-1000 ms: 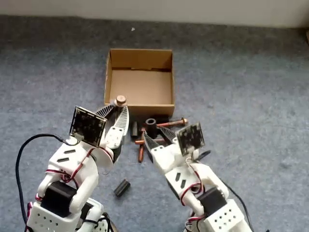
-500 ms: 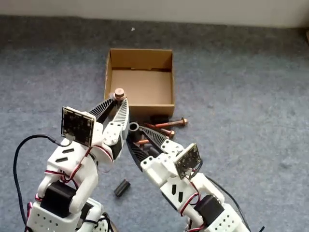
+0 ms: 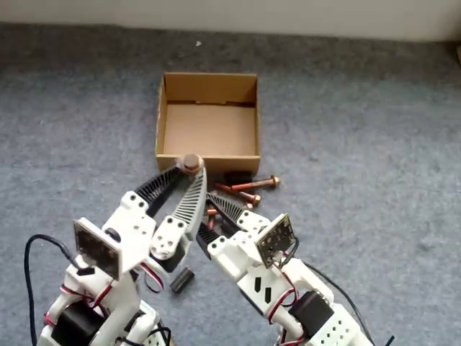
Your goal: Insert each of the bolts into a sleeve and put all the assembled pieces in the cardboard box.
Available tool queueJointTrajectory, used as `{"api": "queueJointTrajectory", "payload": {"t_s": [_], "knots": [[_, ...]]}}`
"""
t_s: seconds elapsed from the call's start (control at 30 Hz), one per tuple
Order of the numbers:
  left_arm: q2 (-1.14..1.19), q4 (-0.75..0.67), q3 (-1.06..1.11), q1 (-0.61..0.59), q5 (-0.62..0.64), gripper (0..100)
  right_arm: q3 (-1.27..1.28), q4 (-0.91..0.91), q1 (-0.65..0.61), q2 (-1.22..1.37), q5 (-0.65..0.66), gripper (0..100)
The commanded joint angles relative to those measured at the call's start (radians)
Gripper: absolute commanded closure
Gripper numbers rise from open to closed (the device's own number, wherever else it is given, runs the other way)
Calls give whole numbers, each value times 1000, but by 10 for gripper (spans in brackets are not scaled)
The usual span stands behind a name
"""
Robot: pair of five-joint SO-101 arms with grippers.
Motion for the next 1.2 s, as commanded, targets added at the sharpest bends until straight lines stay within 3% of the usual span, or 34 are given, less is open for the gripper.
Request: {"api": "queueJointTrajectory", "payload": {"t_s": [0.0, 0.43, 1.03, 1.1, 1.17], "knots": [[5, -8, -2, 54, -34, 994, 117, 1, -21, -21, 6, 995], [10, -3, -2, -10, -32, 994, 117, -4, 27, -22, 6, 995], [10, 41, 68, -10, -32, 992, 117, -5, 30, -24, 6, 994], [10, 41, 76, -10, -32, 963, 117, -5, 30, -24, 6, 994], [10, 41, 87, -15, -31, 862, 122, -5, 30, -24, 6, 994]]}}
